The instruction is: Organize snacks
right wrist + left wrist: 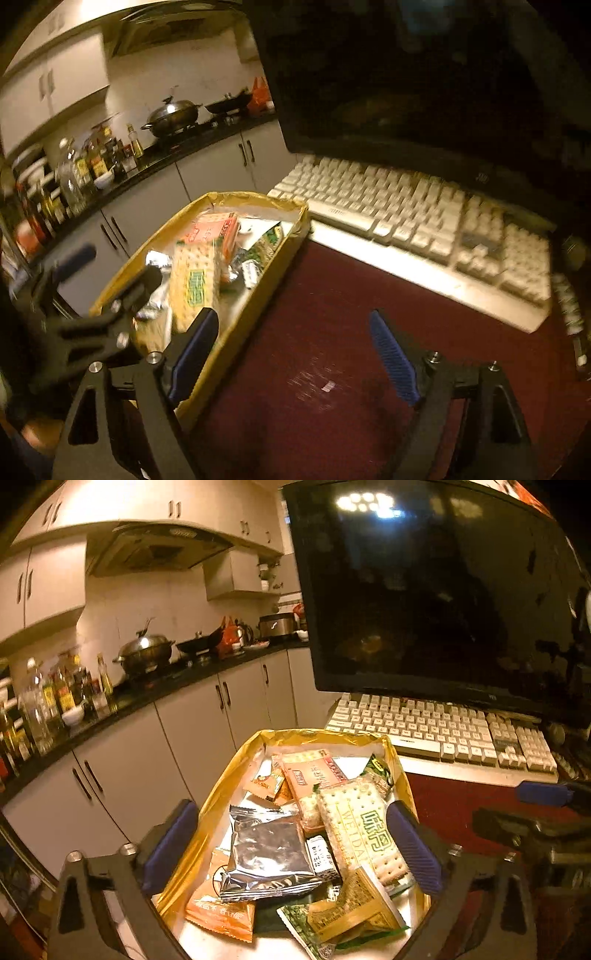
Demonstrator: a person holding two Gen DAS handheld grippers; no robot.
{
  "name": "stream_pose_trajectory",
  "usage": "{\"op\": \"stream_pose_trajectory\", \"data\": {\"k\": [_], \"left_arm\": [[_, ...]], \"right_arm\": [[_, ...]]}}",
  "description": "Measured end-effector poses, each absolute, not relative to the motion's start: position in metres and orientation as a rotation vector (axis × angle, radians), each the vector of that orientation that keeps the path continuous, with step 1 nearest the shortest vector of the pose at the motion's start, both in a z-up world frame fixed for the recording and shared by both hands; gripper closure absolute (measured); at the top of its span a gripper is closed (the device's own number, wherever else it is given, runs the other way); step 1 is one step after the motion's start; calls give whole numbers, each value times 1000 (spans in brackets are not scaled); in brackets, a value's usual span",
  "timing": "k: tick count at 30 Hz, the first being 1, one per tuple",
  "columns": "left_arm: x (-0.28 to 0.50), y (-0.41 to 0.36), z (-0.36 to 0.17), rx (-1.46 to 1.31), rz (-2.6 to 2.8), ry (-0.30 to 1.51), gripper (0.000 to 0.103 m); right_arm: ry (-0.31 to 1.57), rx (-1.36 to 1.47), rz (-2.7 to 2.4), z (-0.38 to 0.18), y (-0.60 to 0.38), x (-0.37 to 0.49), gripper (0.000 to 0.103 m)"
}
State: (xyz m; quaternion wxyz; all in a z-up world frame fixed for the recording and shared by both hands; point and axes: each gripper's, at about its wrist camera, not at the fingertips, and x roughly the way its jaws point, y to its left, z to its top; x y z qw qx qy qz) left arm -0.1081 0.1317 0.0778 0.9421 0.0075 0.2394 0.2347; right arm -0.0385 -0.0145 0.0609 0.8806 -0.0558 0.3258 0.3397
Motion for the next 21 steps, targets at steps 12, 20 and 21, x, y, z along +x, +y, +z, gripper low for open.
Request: {"op": "stream_pose_trajectory", "data": {"k": [12, 20, 21], "left_arm": [[-97, 124, 72, 109, 622, 552, 0], [-98, 132, 68, 92, 634, 572, 0], [-97, 131, 68, 95, 637, 572, 0]], "right_arm": [[500, -170, 644, 57, -45, -62, 7], [471, -229, 645, 55, -35, -72, 7], [471, -233, 646, 54, -34, -72, 7]]}}
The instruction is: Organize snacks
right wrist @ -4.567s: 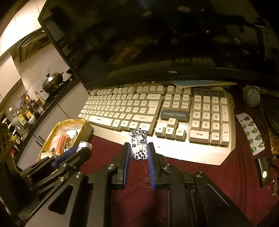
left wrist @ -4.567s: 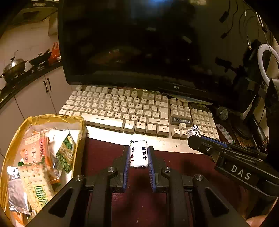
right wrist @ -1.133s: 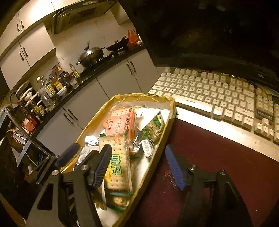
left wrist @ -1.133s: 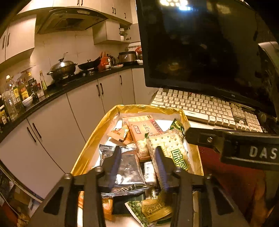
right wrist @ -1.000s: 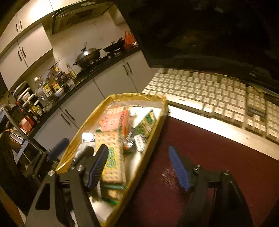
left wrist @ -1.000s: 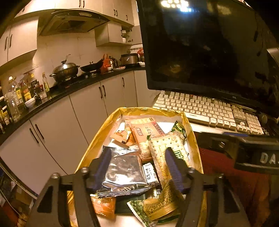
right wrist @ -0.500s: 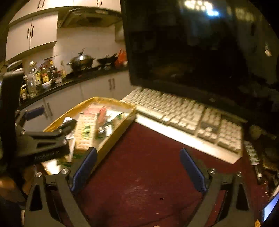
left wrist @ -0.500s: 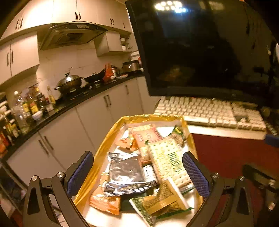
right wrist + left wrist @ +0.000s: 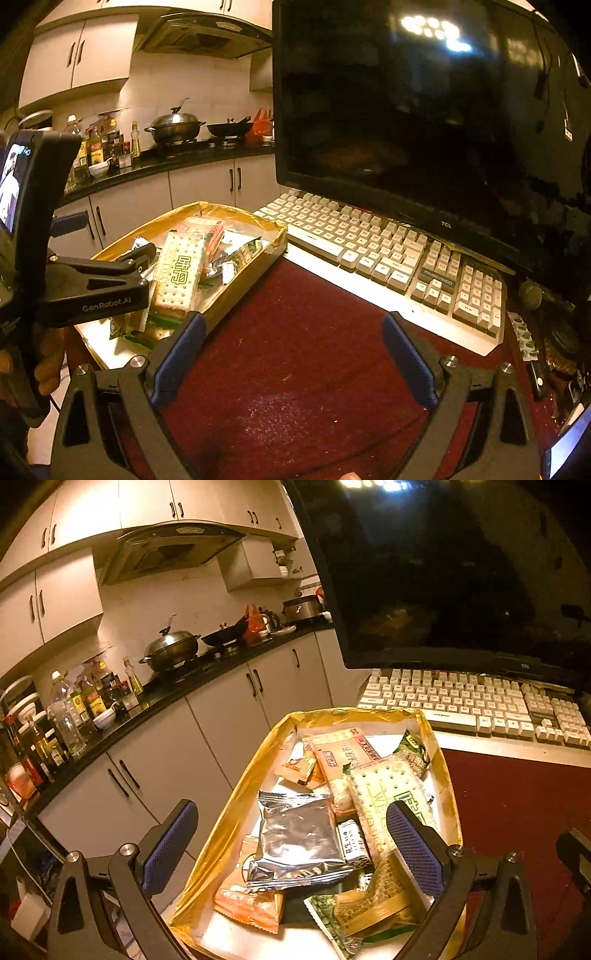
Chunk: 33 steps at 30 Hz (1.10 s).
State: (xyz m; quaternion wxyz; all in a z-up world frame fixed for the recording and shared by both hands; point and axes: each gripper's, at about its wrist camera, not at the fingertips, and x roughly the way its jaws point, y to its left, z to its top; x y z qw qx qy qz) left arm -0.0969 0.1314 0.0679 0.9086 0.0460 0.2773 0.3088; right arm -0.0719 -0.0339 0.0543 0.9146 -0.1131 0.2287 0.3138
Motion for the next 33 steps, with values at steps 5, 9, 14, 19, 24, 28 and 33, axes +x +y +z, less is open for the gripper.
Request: {"op": "stream_pose_trajectory", "data": {"k": [5, 9, 14, 19, 24, 28, 33], "left_arm": [[-97, 133, 66, 99, 651, 574, 0], [-97, 134, 66, 99, 660, 574, 0], [-96, 134, 65, 105, 665, 577, 0], [-96, 132, 64, 114, 672, 576, 0], [-98, 133, 65, 111, 678, 576, 0], [-98, 133, 65, 118, 687, 574, 0], [-99, 132, 65, 126, 691, 571, 0]], "right_arm": [[466, -248, 656, 54, -31, -75, 7], [456, -265, 655, 53, -29, -78, 7], [449, -270, 656, 53, -28, -79, 7], [447, -266, 655, 54, -28, -81, 7], [444, -265, 651, 54, -30, -79, 7], [444, -263, 650, 54, -30, -78, 7], [441, -263, 648, 55, -31, -78, 7]]}}
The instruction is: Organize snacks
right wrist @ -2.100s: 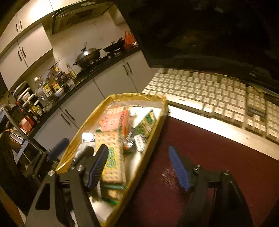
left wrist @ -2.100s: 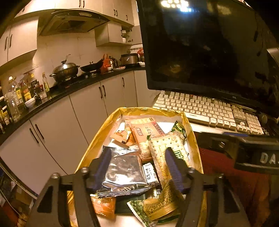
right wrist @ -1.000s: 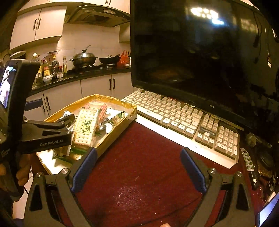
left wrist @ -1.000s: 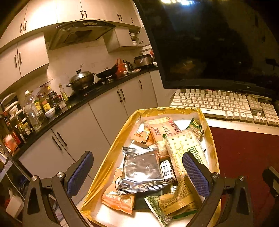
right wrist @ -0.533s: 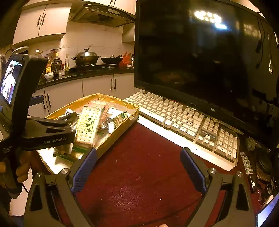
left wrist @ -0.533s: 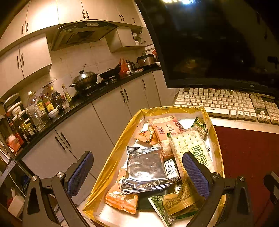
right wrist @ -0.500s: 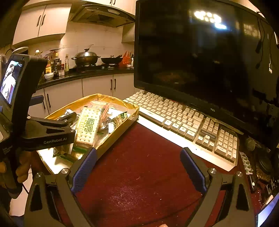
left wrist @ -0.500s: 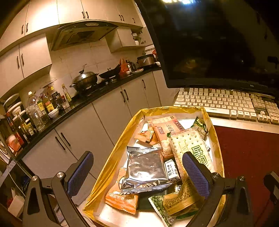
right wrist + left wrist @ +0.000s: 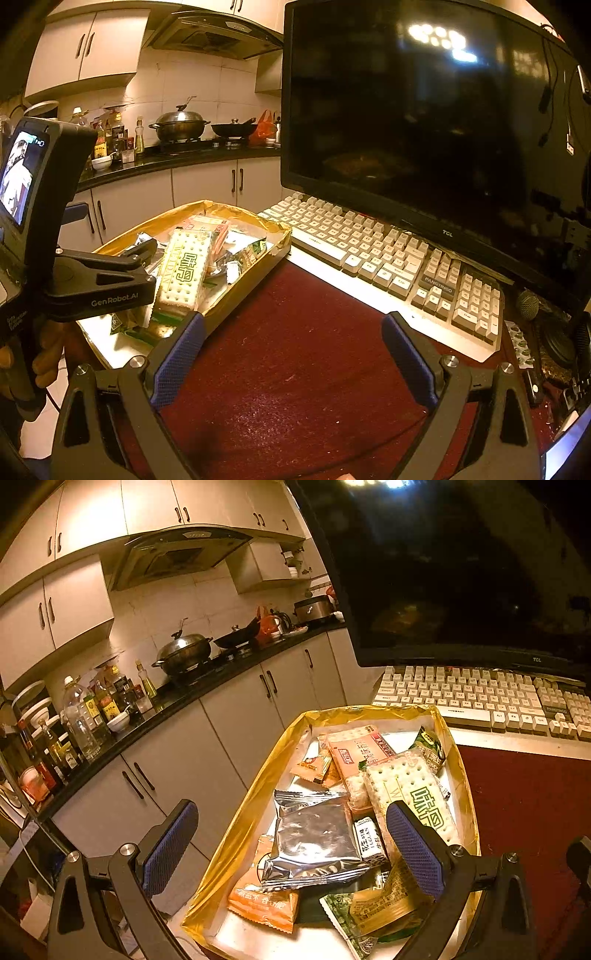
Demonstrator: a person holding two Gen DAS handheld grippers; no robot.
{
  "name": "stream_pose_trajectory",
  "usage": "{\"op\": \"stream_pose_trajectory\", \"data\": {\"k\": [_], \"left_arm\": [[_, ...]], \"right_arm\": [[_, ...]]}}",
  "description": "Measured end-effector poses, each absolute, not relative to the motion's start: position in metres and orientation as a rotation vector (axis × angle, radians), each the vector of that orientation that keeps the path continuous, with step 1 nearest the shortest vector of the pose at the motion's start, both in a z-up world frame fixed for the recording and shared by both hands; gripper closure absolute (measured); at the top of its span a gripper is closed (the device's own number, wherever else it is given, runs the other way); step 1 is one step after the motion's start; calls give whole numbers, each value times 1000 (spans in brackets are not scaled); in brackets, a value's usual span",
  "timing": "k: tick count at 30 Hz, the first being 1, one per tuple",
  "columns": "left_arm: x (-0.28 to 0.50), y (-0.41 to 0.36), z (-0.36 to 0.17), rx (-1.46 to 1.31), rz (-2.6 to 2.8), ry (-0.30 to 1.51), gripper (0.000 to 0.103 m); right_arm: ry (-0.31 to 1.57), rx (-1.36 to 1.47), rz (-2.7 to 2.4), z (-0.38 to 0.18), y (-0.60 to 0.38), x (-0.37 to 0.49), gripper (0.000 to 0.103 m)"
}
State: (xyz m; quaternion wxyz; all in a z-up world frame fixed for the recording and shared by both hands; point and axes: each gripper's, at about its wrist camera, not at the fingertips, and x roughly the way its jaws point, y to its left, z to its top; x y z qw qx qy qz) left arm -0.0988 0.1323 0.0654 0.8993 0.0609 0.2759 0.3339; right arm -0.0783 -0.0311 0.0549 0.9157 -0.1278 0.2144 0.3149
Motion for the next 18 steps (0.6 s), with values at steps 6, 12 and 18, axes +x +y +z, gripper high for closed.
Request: {"op": "stream_pose_trajectory", "data": {"k": [6, 12, 18], "left_arm": [[-99, 132, 66, 129, 693, 569, 0], [-101, 133, 67, 121, 687, 577, 0], [-102, 131, 68, 124, 677, 578, 0]], "right_arm": [[440, -263, 645, 55, -31, -78, 7], [438, -261, 640, 55, -31, -78, 7], [442, -252, 633, 55, -33, -76, 7]]}}
